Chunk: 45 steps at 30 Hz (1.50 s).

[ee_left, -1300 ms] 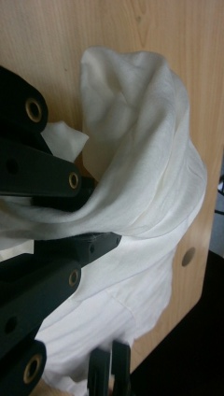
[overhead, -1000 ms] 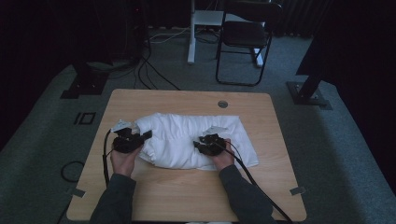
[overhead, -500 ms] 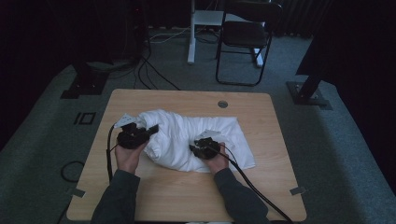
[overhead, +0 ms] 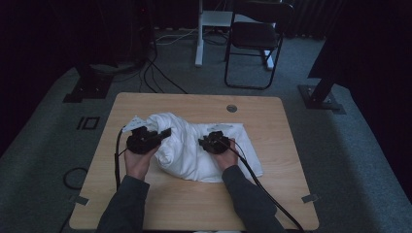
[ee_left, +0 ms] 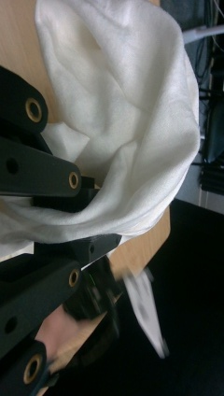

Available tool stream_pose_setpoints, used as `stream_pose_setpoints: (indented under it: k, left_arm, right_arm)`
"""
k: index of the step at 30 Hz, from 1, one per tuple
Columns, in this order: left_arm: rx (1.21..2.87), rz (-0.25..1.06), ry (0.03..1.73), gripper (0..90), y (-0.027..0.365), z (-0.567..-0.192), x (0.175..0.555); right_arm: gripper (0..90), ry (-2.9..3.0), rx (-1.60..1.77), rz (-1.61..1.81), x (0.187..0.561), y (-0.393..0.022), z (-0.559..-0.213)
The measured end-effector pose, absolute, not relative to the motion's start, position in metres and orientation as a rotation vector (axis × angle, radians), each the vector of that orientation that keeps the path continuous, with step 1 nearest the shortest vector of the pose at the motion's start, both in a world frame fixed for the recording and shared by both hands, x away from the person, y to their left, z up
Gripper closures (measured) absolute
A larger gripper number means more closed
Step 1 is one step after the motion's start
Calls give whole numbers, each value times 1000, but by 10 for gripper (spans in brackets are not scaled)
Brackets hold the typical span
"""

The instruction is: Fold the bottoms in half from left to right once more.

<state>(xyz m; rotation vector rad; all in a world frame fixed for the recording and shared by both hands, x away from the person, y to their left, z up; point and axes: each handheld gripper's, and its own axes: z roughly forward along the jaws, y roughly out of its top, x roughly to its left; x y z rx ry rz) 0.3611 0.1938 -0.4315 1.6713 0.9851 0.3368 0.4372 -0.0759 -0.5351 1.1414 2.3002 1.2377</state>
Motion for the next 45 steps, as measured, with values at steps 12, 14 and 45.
stream_pose_setpoints:
  k: [12, 14, 45]
  left_arm:
    - [1691, 330, 932, 822, 175, -423, 365]
    - [1691, 324, 932, 822, 175, -423, 365]
    - [1739, 304, 857, 821, 143, -418, 367]
  right_arm:
    - [534, 2330, 1136, 1260, 429, -83, -528]
    - [527, 2298, 1090, 1268, 412, -91, -524]
    - [419, 2471, 938, 1323, 382, -92, -560]
